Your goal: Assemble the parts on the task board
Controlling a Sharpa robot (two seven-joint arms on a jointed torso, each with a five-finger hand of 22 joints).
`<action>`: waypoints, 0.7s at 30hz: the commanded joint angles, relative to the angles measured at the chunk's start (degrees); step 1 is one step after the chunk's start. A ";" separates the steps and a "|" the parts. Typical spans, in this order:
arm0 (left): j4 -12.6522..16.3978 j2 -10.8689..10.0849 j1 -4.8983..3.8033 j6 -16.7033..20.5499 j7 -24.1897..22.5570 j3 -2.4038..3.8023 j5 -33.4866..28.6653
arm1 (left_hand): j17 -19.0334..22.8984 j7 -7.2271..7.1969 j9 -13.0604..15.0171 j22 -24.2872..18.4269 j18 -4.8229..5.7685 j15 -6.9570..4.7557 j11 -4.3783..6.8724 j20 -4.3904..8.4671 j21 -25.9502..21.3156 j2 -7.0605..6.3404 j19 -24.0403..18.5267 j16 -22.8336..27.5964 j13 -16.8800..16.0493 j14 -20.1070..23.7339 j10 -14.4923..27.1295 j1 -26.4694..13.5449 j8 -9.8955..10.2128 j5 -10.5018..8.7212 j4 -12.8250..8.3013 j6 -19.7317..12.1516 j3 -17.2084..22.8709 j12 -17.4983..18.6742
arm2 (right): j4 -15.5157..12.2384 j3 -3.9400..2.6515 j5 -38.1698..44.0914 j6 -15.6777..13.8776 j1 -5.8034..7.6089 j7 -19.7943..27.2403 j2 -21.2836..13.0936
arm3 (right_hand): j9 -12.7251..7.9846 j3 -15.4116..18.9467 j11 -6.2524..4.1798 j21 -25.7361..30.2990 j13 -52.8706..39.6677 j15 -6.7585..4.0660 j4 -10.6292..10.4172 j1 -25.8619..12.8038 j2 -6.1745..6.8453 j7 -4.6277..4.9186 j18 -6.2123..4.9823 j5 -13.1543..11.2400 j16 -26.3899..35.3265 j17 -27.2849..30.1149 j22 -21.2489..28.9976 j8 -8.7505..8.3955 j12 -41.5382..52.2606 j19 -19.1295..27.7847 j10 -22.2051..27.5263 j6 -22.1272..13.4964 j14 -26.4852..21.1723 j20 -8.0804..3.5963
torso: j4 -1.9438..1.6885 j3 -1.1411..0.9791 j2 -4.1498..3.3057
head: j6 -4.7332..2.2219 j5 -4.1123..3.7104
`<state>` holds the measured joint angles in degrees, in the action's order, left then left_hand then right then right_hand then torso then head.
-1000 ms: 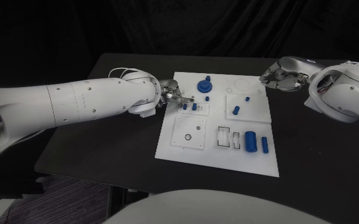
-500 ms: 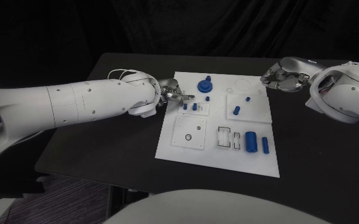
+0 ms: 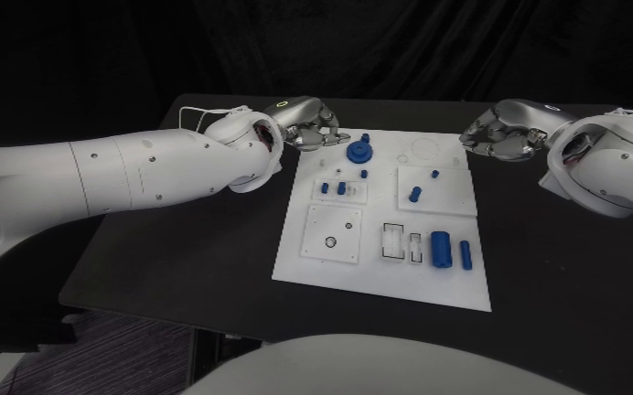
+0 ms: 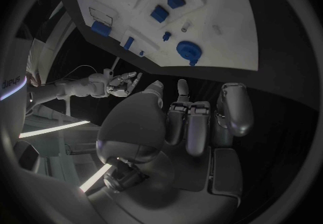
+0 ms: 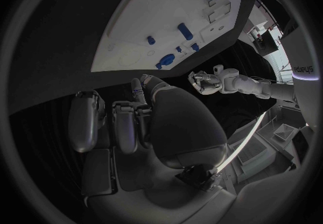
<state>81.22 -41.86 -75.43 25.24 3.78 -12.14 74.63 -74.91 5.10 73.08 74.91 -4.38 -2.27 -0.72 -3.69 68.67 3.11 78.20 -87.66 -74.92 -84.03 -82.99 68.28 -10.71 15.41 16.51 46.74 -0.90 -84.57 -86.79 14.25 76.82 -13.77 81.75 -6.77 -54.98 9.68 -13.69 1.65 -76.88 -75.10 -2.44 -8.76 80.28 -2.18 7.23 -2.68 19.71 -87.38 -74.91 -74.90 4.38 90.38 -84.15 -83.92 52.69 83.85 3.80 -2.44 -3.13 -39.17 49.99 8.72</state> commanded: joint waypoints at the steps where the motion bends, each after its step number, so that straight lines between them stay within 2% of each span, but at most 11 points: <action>1: -1.66 1.10 -0.43 0.85 -12.56 0.00 6.07 | -4.28 1.77 0.27 4.74 -1.62 2.59 -2.26 -1.79 -8.83 0.66 -9.01 7.31 -3.64 6.60 17.09 6.52 0.36 -1.57 0.07 -6.29 2.35 13.85 | -0.08 -0.04 0.10 -1.54 -0.12 0.11 -0.17 | -0.09 -0.32 0.28 0.19 -14.90 0.44 0.10 0.06 0.08 0.01 -0.38 0.33 0.19 -12.70 -11.03 -0.25 -0.38 0.04 -6.08 0.35 5.33 0.38 | 0.02 -0.01 0.00 | 0.01 0.09; 2: -2.57 1.71 -0.50 -0.82 -14.66 0.00 6.31 | -0.53 2.10 -0.49 3.89 -2.24 3.58 -3.19 -2.44 -13.61 0.98 -13.62 10.98 0.13 12.82 26.94 8.96 0.70 -3.24 -0.11 -7.48 3.67 20.94 | -0.06 -0.04 0.10 -1.57 -0.12 0.14 -0.18 | -0.09 -0.32 0.28 0.19 -14.90 0.44 0.10 0.06 0.08 0.01 -0.38 0.33 0.19 -12.70 -11.03 -0.25 -0.38 0.04 -6.08 0.35 5.33 0.38 | -0.03 -0.01 0.02 | 0.01 0.00; 3: -3.70 2.47 -0.55 -2.27 -16.70 0.00 6.55 | 3.72 1.88 -1.57 3.37 -2.50 4.69 -4.43 -3.30 -17.58 0.97 -17.73 15.08 6.19 19.75 40.38 12.15 1.02 -3.93 -0.42 -7.91 5.66 31.74 | -0.03 -0.04 0.10 -1.56 -0.12 0.16 -0.21 | -0.09 -0.33 0.28 0.32 -14.90 0.45 0.11 0.05 0.10 0.01 -0.40 0.34 0.32 -12.59 -10.99 -0.25 -0.38 0.09 -6.08 0.36 5.29 0.38 | -0.02 -0.01 0.02 | 0.01 -0.02; 4: -4.73 3.18 -0.56 -3.25 -18.20 0.00 6.86 | 6.14 1.11 -2.19 3.31 -2.64 5.30 -5.22 -3.71 -18.82 0.62 -18.96 16.98 9.26 22.75 45.33 14.56 1.00 -4.54 -1.01 -7.65 7.16 36.84 | 0.01 -0.04 0.10 -1.55 -0.12 0.18 -0.22 | -0.09 -0.33 0.28 0.32 -14.90 0.45 0.11 0.05 0.10 0.01 -0.40 0.34 0.32 -12.59 -10.99 -0.25 -0.38 0.09 -6.08 0.36 5.29 0.38 | -0.03 0.01 0.02 | 0.01 0.00; 6: -7.31 5.04 -0.38 -5.04 -20.87 0.00 8.42 | 6.86 0.56 -3.09 3.68 -2.84 5.64 -5.67 -4.07 -18.56 0.31 -18.68 16.69 13.80 22.22 47.45 17.21 0.83 -4.60 -1.14 -6.82 9.22 42.25 | 0.09 -0.04 0.10 -1.47 -0.12 0.24 -0.27 | -0.09 -0.33 0.28 0.32 -14.90 0.45 0.11 0.05 0.10 0.01 -0.40 0.34 0.32 -12.59 -10.99 -0.25 -0.38 0.09 -6.08 0.36 5.29 0.38 | 0.06 -0.03 0.00 | 0.01 0.01; 7: -8.03 5.59 -0.25 -5.48 -21.37 0.00 9.01 | 6.88 1.18 -4.25 4.13 -3.25 4.80 -4.65 -4.06 -17.41 -0.91 -17.36 15.66 18.13 20.72 47.89 19.74 1.20 -4.85 -2.09 -6.84 10.79 46.34 | 0.12 -0.04 0.10 -1.49 -0.12 0.27 -0.30 | -0.08 -0.33 0.28 0.40 -14.90 0.45 0.11 0.04 0.10 0.01 -0.42 0.34 0.40 -12.52 -10.97 -0.25 -0.38 0.13 -6.07 0.36 5.26 0.38 | 0.17 -0.07 -0.03 | 0.01 0.07; 9: -9.89 7.09 0.27 -6.69 -22.11 0.00 10.59 | 6.22 1.51 -8.75 4.88 -3.12 4.76 -4.84 -4.32 -14.59 -2.43 -14.43 13.89 23.95 17.75 51.15 21.23 4.56 -7.34 -1.91 -8.67 12.38 52.75 | 0.18 -0.04 0.10 -1.59 -0.13 0.36 -0.40 | -0.08 -0.33 0.28 0.49 -14.89 0.45 0.12 0.04 0.11 0.01 -0.44 0.35 0.48 -12.45 -10.94 -0.25 -0.39 0.17 -6.06 0.36 5.24 0.38 | 0.21 -0.06 -0.05 | 0.01 -0.14; 10: -10.58 7.69 0.52 -7.22 -22.26 0.00 11.10 | 7.22 1.07 -13.85 5.17 -2.96 3.71 -4.83 -4.10 -13.07 -3.80 -12.16 13.72 29.76 16.36 52.29 22.40 6.77 -7.77 -2.09 -7.07 13.46 57.52 | 0.19 -0.04 0.10 -1.62 -0.14 0.39 -0.46 | -0.08 -0.34 0.28 0.63 -14.82 0.45 0.12 0.03 0.12 0.01 -0.48 0.35 0.55 -12.39 -10.90 -0.25 -0.45 0.23 -5.99 0.37 5.22 0.38 | 0.13 -0.03 -0.05 | 0.01 -0.28; 16: -14.64 11.15 1.72 -9.60 -23.44 0.00 13.41 | 11.41 -0.53 -32.51 6.22 -2.34 2.02 -2.67 -2.04 -9.65 -7.08 -7.43 14.45 44.01 14.06 51.63 24.38 7.13 -4.60 -6.74 -7.16 16.45 64.58 | 0.24 -0.04 0.09 -1.44 -0.19 0.36 -0.83 | -0.08 -0.36 0.27 0.76 -14.72 0.45 0.13 0.01 0.13 0.01 -0.51 0.38 0.65 -12.30 -10.86 -0.24 -0.54 0.29 -5.87 0.39 5.19 0.39 | 0.01 -0.03 -0.03 | 0.01 -0.70; 18: -15.69 12.00 1.97 -9.82 -23.65 0.00 14.52 | 12.38 -1.28 -35.62 6.24 -2.30 1.54 -2.45 -1.83 -9.81 -7.15 -7.24 14.60 46.68 14.14 51.85 23.61 7.21 -4.79 -7.61 -7.05 16.95 65.61 | 0.24 -0.04 0.09 -1.42 -0.20 0.32 -0.92 | -0.08 -0.36 0.27 0.76 -14.72 0.45 0.13 0.01 0.13 0.01 -0.51 0.38 0.65 -12.30 -10.86 -0.24 -0.54 0.29 -5.87 0.39 5.19 0.39 | -0.02 0.07 -0.01 | 0.01 -0.69; 21: -16.51 12.72 2.19 -10.06 -23.81 0.00 15.36 | 13.40 -3.73 -39.63 6.24 -2.23 2.35 -3.60 -2.13 -10.17 -7.09 -6.99 14.46 49.70 14.25 51.43 21.93 7.12 -6.22 -8.27 -6.98 16.65 66.10 | 0.27 -0.04 0.09 -1.45 -0.22 0.29 -0.97 | -0.08 -0.36 0.27 0.76 -14.72 0.45 0.13 0.01 0.13 0.01 -0.51 0.38 0.65 -12.30 -10.86 -0.24 -0.54 0.29 -5.87 0.39 5.19 0.39 | 0.02 0.14 -0.03 | 0.01 -0.61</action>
<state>64.92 -29.27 -73.33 17.21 -17.37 -12.20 87.12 -61.76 1.82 34.20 74.91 -7.12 -0.40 -3.88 -5.72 58.75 -4.06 70.91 -73.15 -25.80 -69.83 -31.67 90.74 -3.77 9.56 8.55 39.79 15.79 -18.62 -86.52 14.26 76.81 -14.43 81.66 -6.54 -55.87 9.68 -13.69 1.65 -76.31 -75.06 -2.29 -8.76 80.28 -2.18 7.23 -2.68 19.71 -86.99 -74.91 -74.90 4.38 90.13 -83.94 -83.92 52.69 84.00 4.00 -2.42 -3.09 -39.20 49.99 8.03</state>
